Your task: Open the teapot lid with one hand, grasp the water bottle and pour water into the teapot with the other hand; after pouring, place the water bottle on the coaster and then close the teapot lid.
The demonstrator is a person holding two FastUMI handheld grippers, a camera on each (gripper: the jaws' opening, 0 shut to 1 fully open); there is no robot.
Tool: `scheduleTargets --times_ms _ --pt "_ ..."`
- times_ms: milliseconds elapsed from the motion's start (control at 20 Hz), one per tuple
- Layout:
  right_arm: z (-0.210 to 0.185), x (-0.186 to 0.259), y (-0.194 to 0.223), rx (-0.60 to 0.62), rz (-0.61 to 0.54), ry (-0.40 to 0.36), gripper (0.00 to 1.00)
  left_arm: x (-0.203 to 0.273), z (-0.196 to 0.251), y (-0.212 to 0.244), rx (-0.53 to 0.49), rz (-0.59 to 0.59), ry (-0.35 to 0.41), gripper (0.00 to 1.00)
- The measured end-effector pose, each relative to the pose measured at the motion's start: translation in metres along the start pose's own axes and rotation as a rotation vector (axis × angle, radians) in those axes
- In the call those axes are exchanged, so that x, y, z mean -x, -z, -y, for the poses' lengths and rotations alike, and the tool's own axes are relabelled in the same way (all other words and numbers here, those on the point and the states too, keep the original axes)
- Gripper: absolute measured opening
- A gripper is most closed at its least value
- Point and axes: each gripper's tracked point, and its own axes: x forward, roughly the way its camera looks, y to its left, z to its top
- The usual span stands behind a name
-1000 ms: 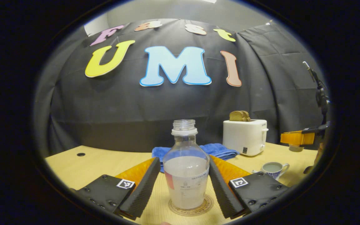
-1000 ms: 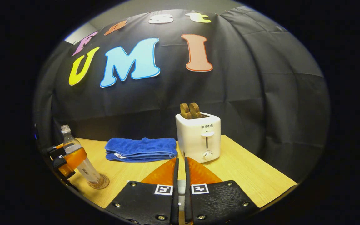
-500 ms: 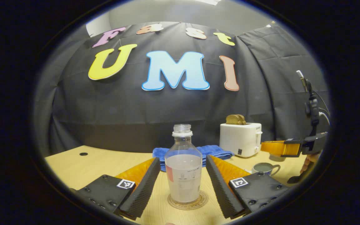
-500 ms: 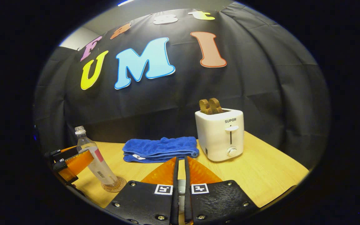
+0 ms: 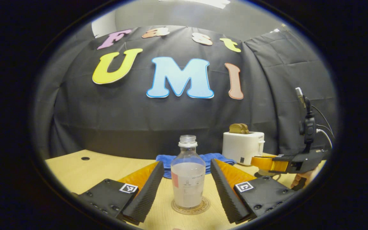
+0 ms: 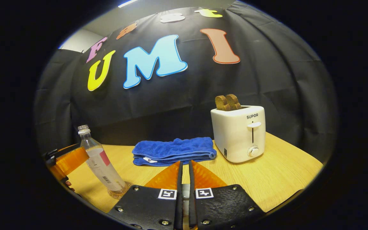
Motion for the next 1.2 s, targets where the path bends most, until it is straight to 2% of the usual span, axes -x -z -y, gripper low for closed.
scheduleTargets --times_ms 300,850,1200 --pt "0.0 -0.005 0.011 0.081 -0.025 0.037 0.07 0.0 0.004 0.002 0.012 -0.003 0.017 1.0" --pt "0.002 -0.007 0.02 0.101 -0.042 0.052 0.07 0.0 0.003 0.004 0.019 -0.006 0.02 1.0" --pt "0.0 -0.006 0.021 0.121 -0.044 0.072 0.14 -0.003 0.004 0.009 0.017 -0.023 0.021 1.0"
